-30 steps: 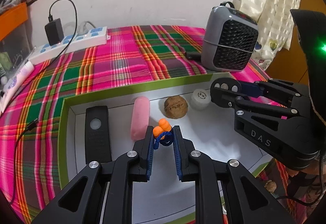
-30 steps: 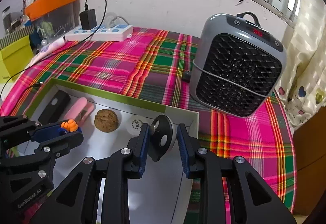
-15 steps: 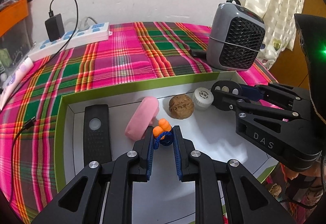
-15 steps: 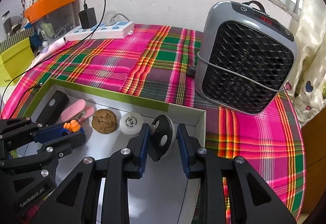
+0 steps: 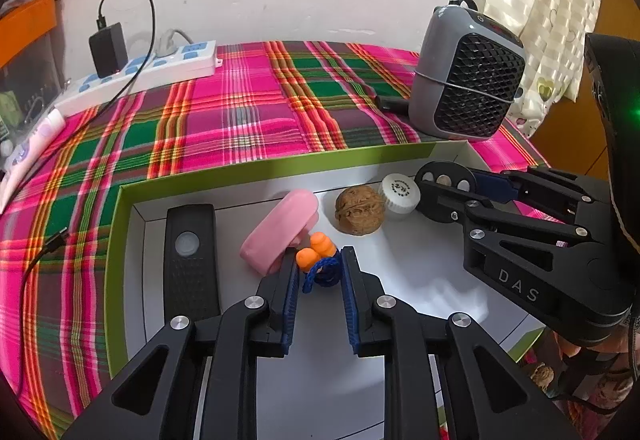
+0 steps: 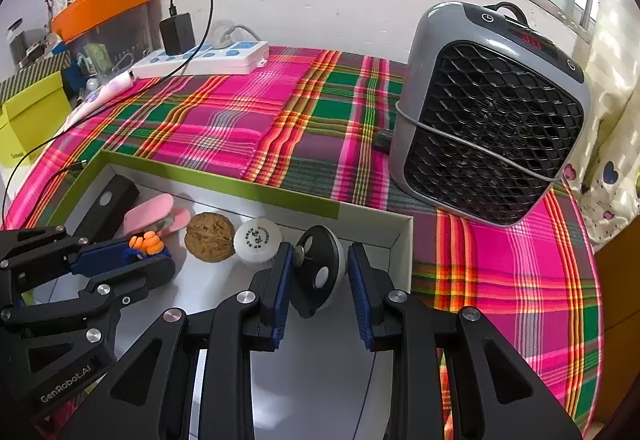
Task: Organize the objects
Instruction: 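Carry blue toy and black gadget into the white tray and open both tools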
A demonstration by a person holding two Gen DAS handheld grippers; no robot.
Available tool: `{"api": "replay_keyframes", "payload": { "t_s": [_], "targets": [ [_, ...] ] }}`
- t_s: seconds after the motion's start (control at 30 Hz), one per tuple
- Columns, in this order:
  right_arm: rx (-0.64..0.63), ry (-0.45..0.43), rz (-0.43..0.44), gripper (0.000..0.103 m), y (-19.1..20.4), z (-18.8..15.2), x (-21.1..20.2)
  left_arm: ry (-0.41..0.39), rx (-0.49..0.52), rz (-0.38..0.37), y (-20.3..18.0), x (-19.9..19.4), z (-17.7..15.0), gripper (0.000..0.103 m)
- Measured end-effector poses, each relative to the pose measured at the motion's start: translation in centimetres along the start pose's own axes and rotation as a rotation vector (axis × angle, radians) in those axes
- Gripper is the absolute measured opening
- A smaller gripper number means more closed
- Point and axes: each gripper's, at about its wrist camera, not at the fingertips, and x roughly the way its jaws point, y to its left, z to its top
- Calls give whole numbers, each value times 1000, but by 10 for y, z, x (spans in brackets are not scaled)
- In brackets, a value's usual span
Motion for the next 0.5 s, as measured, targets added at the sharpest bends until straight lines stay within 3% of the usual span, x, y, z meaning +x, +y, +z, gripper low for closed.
{"api": "replay_keyframes", "payload": {
  "t_s": [0.3,0.5],
  "targets": [
    [-2,3,4,29,0,1,0,0,-4,5,1,0,1,21],
    [-2,-17,6,39,0,1,-5,-9,-2,5,2,-2,1,25]
  ]
}}
